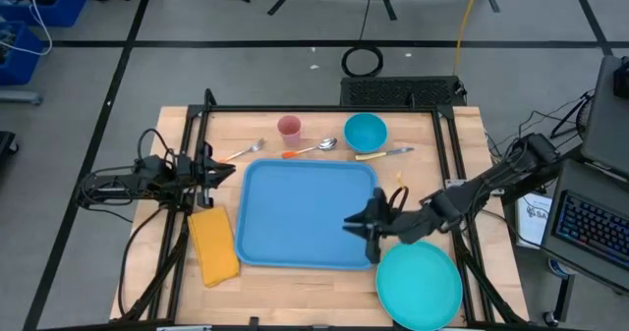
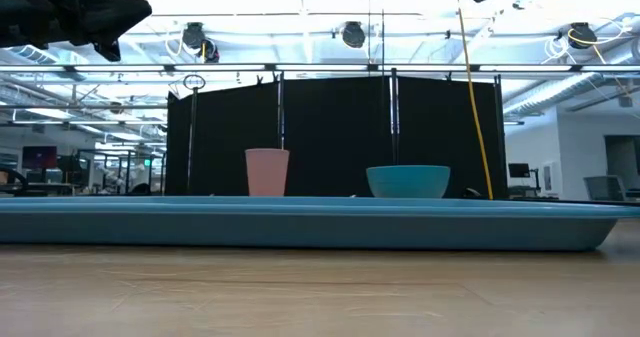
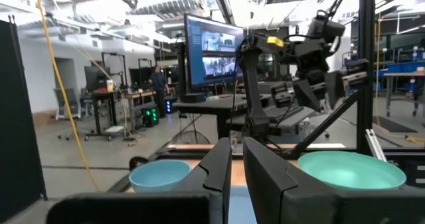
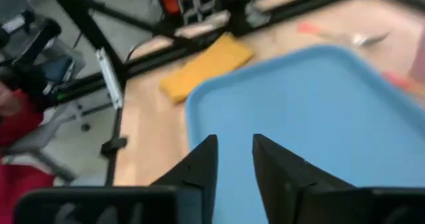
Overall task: Set up tray
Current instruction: Put the plate on the serving tray
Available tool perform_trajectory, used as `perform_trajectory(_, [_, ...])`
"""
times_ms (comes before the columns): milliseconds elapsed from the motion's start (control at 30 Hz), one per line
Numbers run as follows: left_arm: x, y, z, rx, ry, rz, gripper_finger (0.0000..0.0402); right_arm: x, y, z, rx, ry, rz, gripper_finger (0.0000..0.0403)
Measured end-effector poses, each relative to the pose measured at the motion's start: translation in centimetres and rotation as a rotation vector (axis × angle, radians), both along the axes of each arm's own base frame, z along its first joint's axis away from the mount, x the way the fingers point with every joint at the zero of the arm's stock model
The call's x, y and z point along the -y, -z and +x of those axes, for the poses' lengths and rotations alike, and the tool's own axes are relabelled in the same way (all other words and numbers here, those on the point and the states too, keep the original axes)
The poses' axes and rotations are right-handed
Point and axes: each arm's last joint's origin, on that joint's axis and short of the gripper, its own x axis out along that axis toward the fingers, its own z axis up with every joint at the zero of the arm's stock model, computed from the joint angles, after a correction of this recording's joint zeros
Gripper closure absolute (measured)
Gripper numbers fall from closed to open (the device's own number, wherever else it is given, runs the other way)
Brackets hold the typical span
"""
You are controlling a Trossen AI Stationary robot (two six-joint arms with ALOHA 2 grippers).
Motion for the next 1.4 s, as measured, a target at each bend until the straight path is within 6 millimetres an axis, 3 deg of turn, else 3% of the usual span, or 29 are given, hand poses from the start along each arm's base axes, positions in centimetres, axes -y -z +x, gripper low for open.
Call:
perform_trajectory(200, [0.0,0.6,0.1,-0.053,0.011,-0.050,0.0355,-1.5,1.8,1.7,-0.133,-0.018,0.178,0.0274])
perform_trajectory(467, [0.0,0.6,0.1,-0.056,0.010,-0.048,0.0355,-2.7,5.2,2.9,-0.366,0.050,0.406,0.0271])
perform_trajectory(900, [0.0,0.3,0.1,-0.031,0.009,-0.013,0.0355,-3.4,6.4,1.8,-0.574,0.245,0.722,0.0270])
perform_trajectory(1100, [0.0,0.3,0.1,-0.031,0.012,-0.020,0.0355,-4.5,7.9,1.4,-0.723,0.311,0.825,0.0270])
perform_trajectory(1400, [0.0,0.3,0.1,-0.030,0.013,-0.022,0.0355,-5.7,9.6,1.1,-0.861,0.340,0.870,0.0270])
